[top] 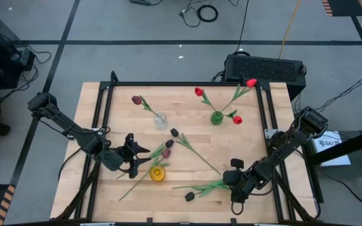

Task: Sort flowers into vase by color
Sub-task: Put the right dark red tulip into the transparent vase

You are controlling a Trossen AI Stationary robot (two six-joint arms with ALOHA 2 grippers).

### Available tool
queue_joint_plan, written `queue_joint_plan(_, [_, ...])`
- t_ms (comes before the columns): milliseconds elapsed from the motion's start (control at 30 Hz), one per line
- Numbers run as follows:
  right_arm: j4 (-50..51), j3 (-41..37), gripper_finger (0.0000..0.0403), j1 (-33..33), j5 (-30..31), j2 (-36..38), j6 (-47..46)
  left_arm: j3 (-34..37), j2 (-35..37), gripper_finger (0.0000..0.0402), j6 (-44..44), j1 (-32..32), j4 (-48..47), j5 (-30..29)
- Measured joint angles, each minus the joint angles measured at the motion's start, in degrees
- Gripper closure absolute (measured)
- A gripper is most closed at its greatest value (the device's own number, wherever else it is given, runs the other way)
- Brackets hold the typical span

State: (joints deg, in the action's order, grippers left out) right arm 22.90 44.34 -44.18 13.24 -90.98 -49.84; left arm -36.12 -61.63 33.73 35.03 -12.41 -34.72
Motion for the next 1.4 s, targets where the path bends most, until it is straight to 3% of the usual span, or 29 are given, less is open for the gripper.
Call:
queue_joint_plan(167, [-0.04,0.00,0.0395,-0.01,-0.16,0.00,0.58,0.00,0.00,0.0233,-1.32,-0.07,3.17,-0.39])
queue_joint_plan(367, [1.45,0.30,0.0397,0.10,-2.12,1.40,1.48,0.00,0.00,0.0233,-10.76,-0.07,14.91,-0.33])
queue_joint_plan(633, [22.51,13.14,0.0400,0.51,-3.97,2.78,1.51,-1.55,-0.92,0.0233,-21.24,-1.12,29.37,-0.25])
queue_joint_plan(967, [43.68,34.77,0.0401,1.65,-1.78,2.82,4.52,-16.05,-13.93,0.0233,-30.07,-3.77,28.63,3.70])
queue_joint_plan(1100, [48.11,40.41,0.0401,3.28,-0.79,2.82,4.88,-23.24,-20.56,0.0230,-29.79,-4.64,21.84,4.70])
queue_joint_plan(1400, [48.99,43.36,0.0401,9.49,-1.28,2.82,11.79,-32.35,-29.45,0.0140,-29.98,-7.01,11.31,4.68])
